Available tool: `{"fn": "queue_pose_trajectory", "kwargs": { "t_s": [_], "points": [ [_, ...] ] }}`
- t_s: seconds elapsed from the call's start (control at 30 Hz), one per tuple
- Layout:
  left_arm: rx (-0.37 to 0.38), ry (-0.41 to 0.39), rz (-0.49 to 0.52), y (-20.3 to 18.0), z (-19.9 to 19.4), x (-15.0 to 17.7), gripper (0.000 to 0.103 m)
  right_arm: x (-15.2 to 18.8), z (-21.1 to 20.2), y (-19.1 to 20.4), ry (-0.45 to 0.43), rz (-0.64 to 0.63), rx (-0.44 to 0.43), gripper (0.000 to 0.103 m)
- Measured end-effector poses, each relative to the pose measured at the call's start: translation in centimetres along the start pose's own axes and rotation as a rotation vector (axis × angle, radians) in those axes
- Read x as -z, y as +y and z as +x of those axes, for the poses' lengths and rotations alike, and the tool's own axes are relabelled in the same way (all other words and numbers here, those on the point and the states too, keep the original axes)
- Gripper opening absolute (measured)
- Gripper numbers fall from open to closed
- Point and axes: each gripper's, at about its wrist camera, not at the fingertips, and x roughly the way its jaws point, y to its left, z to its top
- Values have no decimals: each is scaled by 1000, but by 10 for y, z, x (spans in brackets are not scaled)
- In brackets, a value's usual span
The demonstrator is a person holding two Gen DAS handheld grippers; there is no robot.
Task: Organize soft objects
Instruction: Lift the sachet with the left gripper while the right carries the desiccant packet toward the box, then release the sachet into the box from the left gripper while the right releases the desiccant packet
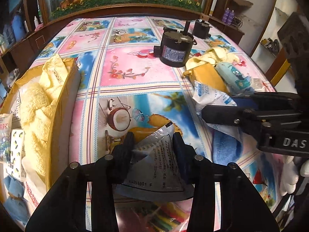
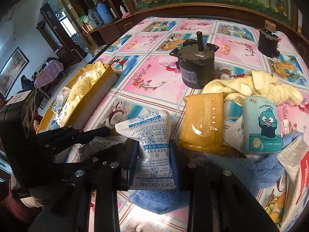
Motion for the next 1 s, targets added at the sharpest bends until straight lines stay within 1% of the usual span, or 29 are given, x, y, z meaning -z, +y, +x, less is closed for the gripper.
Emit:
{"fn": "queue_pose_trajectory", "kwargs": {
  "t_s": [0.1, 0.23, 0.37, 0.47, 0.53, 0.67, 0.77, 0.9, 1.0],
  "points": [
    [42, -39, -26, 2, -17, 2, 40, 1, -3, 2, -7, 6, -4, 31],
    [92, -100, -71, 8, -48, 4, 40, 0, -9, 7, -26, 4, -11, 31],
    [114, -157, -117, 19, -80, 7, 40, -1, -16, 18, -43, -8, -28, 31],
    [110, -193, -165, 35, -102, 13, 40, -2, -22, 31, -57, -19, -45, 31],
    [96, -214, -195, 49, -115, 18, 41, -4, -26, 42, -67, -30, -65, 31],
    [28, -258, -259, 83, -140, 32, 41, -8, -31, 68, -80, -61, -100, 31],
    [-24, -276, -320, 114, -152, 44, 41, -12, -31, 90, -80, -86, -142, 31],
    [-90, -277, -397, 153, -156, 60, 41, -17, -22, 118, -69, -115, -173, 31],
    [-118, -264, -435, 176, -150, 67, 41, -20, -10, 139, -47, -134, -193, 31]
  ]
}}
